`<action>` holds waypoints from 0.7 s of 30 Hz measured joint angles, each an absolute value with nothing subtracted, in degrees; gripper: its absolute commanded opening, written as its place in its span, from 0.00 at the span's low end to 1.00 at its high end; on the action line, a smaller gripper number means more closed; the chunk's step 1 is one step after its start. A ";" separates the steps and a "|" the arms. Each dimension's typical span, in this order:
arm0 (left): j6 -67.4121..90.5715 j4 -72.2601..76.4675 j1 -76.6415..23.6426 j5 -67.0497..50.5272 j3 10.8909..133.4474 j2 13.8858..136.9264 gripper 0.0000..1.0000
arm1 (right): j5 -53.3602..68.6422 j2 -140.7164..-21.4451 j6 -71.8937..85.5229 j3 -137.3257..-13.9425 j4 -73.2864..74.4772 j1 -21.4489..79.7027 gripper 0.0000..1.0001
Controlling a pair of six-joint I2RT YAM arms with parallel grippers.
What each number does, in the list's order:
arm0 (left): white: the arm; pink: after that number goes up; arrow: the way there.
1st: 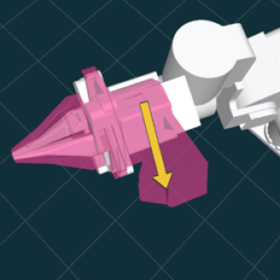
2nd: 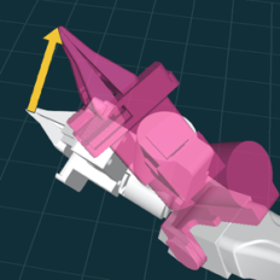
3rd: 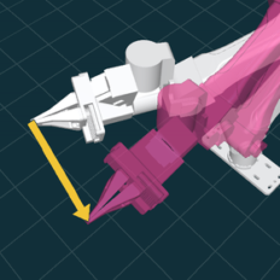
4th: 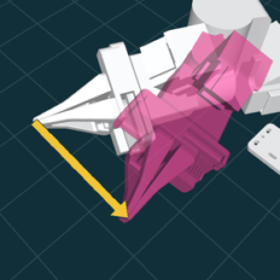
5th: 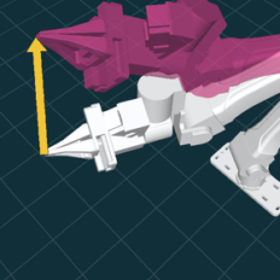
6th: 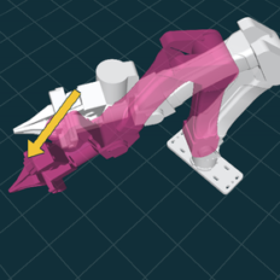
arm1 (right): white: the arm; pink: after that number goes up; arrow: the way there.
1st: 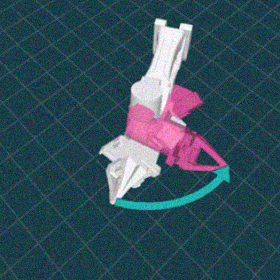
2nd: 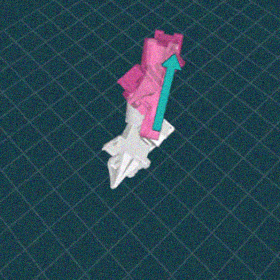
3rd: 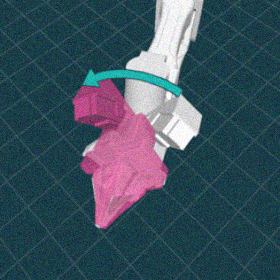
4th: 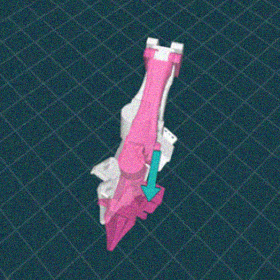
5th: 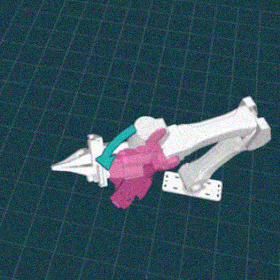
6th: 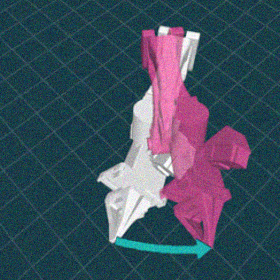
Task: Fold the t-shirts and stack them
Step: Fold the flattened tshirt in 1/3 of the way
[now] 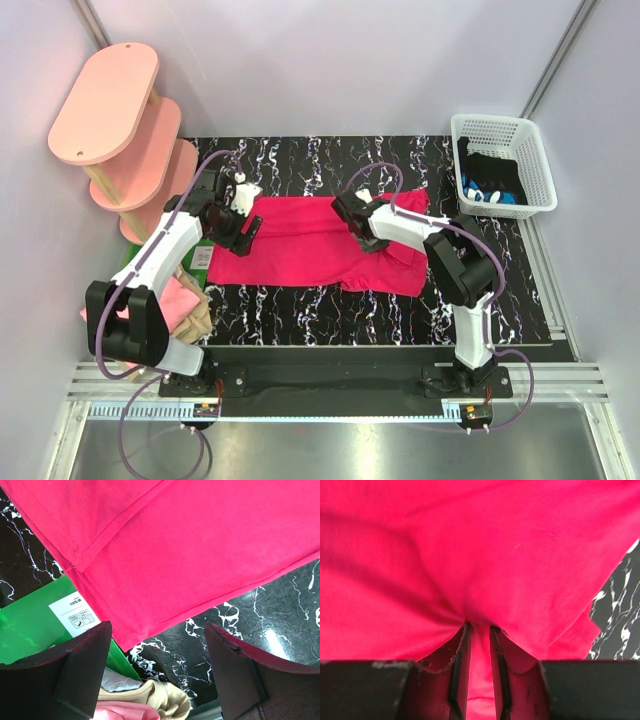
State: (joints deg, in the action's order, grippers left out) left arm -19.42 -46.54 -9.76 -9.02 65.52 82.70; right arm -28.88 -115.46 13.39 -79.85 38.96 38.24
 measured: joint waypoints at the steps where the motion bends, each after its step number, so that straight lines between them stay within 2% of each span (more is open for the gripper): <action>1: -19.42 -46.59 -9.82 -9.02 65.52 82.56 0.79 | -28.73 -115.50 13.32 -80.36 38.70 37.58 0.28; 17: -19.49 -46.63 -9.85 -8.54 63.18 82.17 0.79 | -25.76 -116.81 12.80 -84.97 37.85 35.81 0.27; 20: -19.51 -46.59 -9.85 -8.34 63.16 82.04 0.79 | -25.19 -118.10 12.82 -85.19 37.71 35.14 0.26; 21: -19.53 -46.57 -9.85 -8.29 63.11 81.93 0.79 | -24.73 -118.48 12.82 -85.21 37.69 34.81 0.22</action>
State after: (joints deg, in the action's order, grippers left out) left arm -19.53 -46.57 -9.85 -8.29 63.11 81.93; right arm -24.73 -118.48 12.82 -85.21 37.69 34.81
